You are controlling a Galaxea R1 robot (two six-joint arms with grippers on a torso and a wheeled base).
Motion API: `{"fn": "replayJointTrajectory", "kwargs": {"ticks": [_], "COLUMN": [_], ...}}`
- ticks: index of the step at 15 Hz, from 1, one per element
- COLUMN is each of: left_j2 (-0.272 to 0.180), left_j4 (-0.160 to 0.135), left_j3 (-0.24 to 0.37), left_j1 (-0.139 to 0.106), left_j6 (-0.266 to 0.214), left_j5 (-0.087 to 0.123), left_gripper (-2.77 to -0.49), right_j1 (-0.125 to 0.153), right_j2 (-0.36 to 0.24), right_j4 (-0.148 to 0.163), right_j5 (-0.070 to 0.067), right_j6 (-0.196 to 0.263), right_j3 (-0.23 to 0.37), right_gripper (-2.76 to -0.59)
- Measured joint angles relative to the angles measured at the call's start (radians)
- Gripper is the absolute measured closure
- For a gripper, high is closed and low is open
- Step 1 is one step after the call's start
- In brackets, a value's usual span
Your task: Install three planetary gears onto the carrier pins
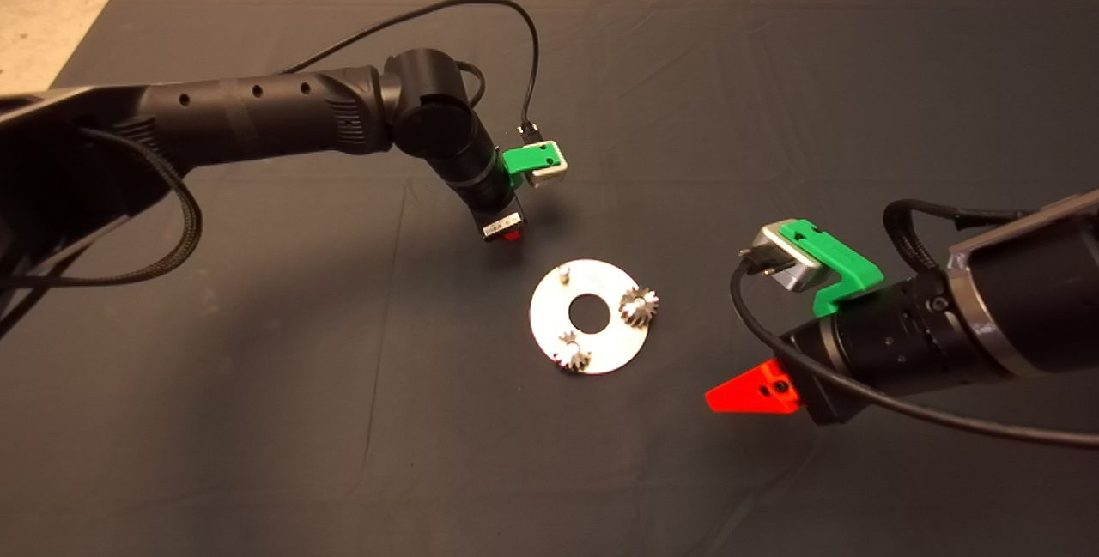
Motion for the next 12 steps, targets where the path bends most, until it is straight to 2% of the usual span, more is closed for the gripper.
{"fn": "replayJointTrajectory", "kwargs": {"ticks": [9, 12], "left_j2": [-0.004, -0.017], "left_j4": [-0.001, -0.001], "left_j3": [-0.002, 0.002], "left_j1": [0.0, 0.0], "left_j6": [0.006, 0.006], "left_j5": [-0.002, -0.013], "left_gripper": [-0.95, -0.9], "right_j1": [0.0, 0.0], "right_j2": [-0.002, -0.002], "right_j4": [0.0, 0.0], "right_j5": [-0.001, -0.002], "right_j6": [0.0, 0.0], "right_j3": [0.0, 0.0], "right_gripper": [-2.34, -2.34]}}
